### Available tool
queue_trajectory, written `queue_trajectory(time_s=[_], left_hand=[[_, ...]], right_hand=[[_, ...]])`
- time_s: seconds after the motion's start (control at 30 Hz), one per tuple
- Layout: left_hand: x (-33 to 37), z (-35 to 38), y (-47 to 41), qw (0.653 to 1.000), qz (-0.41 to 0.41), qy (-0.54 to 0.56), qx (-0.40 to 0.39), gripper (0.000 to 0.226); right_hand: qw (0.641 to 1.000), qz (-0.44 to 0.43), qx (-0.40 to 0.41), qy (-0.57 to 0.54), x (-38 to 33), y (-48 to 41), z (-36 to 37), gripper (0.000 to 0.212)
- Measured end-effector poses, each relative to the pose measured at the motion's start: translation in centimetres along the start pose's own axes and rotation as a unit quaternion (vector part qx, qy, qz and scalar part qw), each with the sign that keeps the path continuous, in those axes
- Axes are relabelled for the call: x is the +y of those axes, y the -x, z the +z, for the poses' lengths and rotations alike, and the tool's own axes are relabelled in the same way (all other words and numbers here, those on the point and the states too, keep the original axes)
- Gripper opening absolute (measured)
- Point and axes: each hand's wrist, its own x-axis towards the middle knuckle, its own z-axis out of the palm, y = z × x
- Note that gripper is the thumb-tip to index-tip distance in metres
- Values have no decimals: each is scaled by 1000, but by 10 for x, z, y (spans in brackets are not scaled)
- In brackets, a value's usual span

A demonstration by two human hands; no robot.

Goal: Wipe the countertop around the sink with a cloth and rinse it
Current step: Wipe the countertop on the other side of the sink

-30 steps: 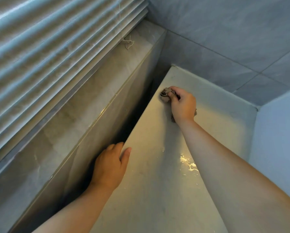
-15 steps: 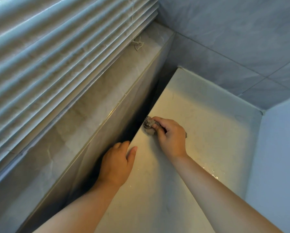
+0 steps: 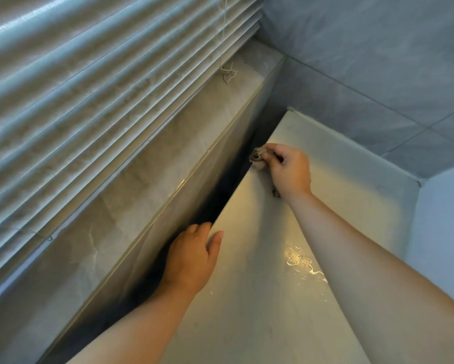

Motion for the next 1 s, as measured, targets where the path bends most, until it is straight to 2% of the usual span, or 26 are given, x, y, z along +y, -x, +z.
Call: queue_trajectory(time_s=[0.1, 0.2, 0.4, 0.5, 0.8, 0.93, 1.0], left_hand=[[1, -1, 0, 1000, 0, -5, -5, 48], [2, -2, -1, 1000, -8, -17, -10, 42], [-4, -8, 5, 1000, -25, 6, -14, 51], [-11, -16, 24, 1000, 1, 16, -11, 58], [-22, -39, 75, 998, 32, 55, -17, 53], [-20, -40, 85, 998, 34, 32, -46, 60], [-19, -39, 86, 998, 38, 19, -49, 60]], right_hand=[[1000, 0, -6, 9, -4, 16, 17, 21], [999, -40, -26, 21, -6, 41, 26, 21], [997, -55, -36, 28, -5, 69, 28, 21], [997, -54, -38, 28, -7, 83, 32, 21], [994, -66, -79, 31, -15, 144, 27, 24], [988, -46, -144, 17, -22, 163, 17, 19], [989, -24, -145, -24, -27, 169, 7, 20]])
